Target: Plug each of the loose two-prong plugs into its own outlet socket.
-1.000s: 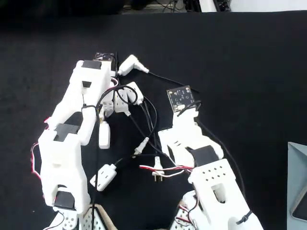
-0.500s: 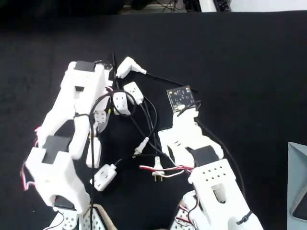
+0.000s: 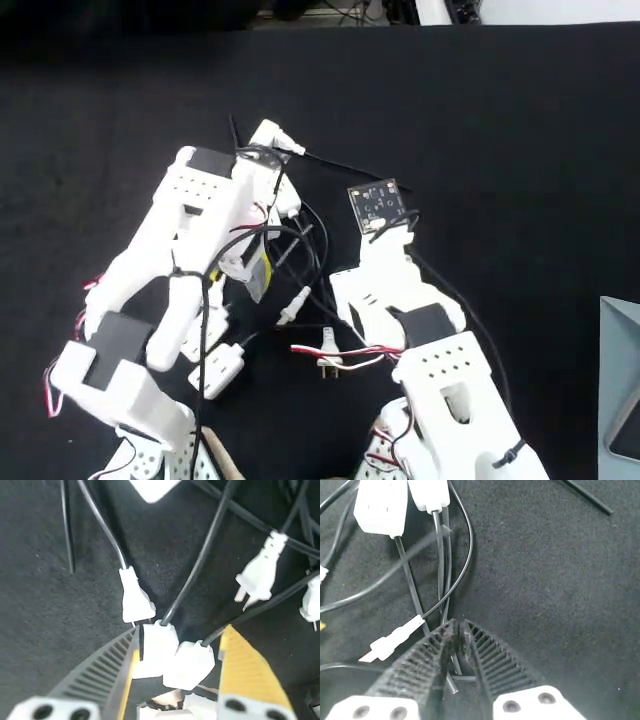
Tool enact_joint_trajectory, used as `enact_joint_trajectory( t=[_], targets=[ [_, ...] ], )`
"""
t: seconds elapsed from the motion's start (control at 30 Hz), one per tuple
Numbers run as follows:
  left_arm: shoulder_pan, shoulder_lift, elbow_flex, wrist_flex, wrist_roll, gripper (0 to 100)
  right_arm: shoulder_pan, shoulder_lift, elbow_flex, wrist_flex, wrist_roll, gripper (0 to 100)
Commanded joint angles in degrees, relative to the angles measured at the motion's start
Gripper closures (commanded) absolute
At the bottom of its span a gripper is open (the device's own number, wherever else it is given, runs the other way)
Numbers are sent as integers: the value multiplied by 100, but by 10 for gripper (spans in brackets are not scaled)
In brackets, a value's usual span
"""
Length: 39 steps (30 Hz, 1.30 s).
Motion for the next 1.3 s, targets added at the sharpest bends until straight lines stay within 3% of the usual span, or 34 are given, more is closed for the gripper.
enact_joint_trajectory(
  t=[0.0, 0.3, 0.6, 0.93, 1.17, 1.27],
  targets=[
    [-242, -651, -40, -9, -185, 737, 88, -84, -22, -97, 0, 984],
    [-1604, -2514, 734, -62, -185, 778, 0, -75, -681, 519, -44, 982],
    [-2580, -3947, 3213, -1609, 26, 780, -1644, 110, -1420, 862, -396, 980],
    [-4013, -4536, 4708, -3262, 1011, 780, -2409, 2809, -2853, 369, -967, 979],
    [-4497, -4527, 5218, -3912, 1152, 780, -2479, 4602, -3943, 422, -1301, 857],
    [-4523, -4571, 5270, -3965, 1152, 780, -2532, 5068, -4312, 387, -1310, 857]
  ],
)
